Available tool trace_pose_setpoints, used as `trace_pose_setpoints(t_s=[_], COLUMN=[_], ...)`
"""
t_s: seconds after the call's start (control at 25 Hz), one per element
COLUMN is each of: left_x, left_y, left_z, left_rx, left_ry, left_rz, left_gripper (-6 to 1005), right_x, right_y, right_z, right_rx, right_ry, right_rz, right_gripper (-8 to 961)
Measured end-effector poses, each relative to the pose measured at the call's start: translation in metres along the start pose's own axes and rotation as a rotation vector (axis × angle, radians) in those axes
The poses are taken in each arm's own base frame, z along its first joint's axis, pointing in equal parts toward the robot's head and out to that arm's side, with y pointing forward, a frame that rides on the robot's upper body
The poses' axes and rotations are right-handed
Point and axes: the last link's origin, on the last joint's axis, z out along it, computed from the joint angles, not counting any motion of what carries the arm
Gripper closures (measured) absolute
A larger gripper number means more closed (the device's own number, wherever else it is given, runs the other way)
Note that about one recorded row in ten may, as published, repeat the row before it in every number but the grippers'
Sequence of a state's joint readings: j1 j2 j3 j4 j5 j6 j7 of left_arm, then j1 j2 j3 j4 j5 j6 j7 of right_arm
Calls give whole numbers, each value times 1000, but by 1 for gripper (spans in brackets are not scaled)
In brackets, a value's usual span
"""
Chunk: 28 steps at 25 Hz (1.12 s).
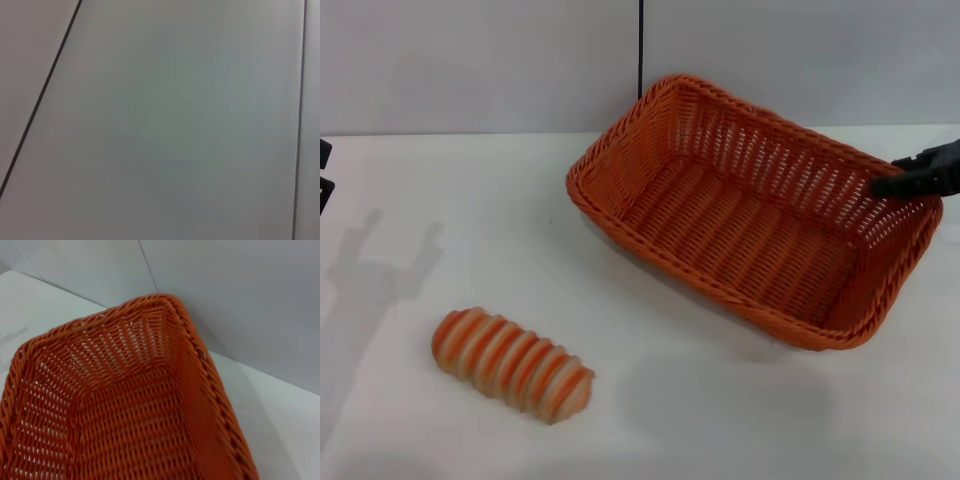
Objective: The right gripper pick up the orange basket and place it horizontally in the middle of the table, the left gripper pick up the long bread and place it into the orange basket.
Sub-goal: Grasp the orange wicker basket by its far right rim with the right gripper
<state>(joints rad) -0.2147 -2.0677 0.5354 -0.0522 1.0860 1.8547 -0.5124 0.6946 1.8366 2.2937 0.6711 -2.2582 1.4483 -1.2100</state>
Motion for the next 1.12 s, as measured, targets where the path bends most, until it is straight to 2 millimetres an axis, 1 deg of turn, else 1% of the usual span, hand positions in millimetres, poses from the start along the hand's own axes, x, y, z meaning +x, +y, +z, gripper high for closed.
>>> trace_pose_setpoints(t_s=[0.36,0.68,0.88,1.12], left_x=[0,0,1,2], left_y=[0,0,0,-1], left_z=[1,3,5,6], left_rx=[-3,-9,-13,-16], left_ry=[2,6,9,11], left_rz=[0,1,-4,-4], left_gripper=[169,169,169,169], right_x=[3,3,4,6], right_y=[3,3,2,3], right_z=[11,12,13,14], right_rx=[-1,2,7,6], right_ry=[9,11,10,8], right_rz=[-8,-16,-32,-60], right_gripper=[388,388,489,696])
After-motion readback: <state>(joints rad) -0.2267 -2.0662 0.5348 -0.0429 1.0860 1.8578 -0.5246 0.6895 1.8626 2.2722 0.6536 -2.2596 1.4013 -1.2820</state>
